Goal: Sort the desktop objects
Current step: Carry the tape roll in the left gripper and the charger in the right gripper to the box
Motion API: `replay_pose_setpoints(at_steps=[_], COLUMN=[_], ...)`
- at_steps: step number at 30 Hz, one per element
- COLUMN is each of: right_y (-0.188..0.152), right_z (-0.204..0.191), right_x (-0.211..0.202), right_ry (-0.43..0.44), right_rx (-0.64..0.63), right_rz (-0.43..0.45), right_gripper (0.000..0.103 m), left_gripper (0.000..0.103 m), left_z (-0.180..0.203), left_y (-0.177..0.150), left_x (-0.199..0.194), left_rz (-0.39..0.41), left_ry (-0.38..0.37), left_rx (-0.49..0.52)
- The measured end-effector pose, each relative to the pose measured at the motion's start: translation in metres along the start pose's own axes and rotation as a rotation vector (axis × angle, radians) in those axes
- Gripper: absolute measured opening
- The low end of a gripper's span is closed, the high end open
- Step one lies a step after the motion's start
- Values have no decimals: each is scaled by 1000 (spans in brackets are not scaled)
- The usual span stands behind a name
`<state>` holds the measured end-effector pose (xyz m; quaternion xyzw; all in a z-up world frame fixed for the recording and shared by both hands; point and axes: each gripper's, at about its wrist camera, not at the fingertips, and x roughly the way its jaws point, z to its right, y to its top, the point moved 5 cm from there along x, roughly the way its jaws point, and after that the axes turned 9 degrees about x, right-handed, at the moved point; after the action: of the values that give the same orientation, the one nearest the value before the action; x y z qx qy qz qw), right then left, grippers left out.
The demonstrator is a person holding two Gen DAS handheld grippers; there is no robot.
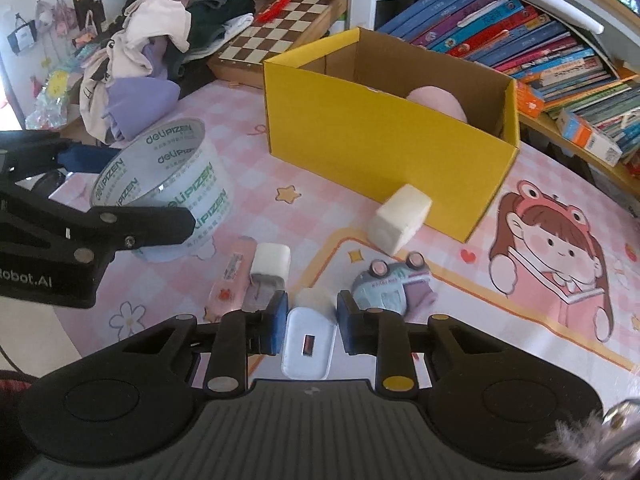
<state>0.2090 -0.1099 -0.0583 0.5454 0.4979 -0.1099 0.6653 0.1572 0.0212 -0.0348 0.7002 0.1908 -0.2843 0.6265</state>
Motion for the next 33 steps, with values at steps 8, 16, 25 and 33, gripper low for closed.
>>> replay_pose_setpoints(at_steps=[8, 16, 25, 33], right_y=[-17, -24, -20, -25], right_z=[-1, 6, 3, 8], right_x=[-4, 10, -4, -22], right_ry=[-32, -15, -8, -27], right_rx=[19, 88, 83, 131], right_rz=[-40, -103, -49, -14], right_gripper=[25, 25, 24, 24], left_gripper=[85, 85, 85, 85], left_z=[5, -1, -4, 8], left_y=[-7, -12, -12, -13], left_x=[-8, -18, -22, -23], left_rz=[8, 21, 23, 21], left_ry=[-31, -3, 7, -32], left_rx=[1, -22, -23, 18])
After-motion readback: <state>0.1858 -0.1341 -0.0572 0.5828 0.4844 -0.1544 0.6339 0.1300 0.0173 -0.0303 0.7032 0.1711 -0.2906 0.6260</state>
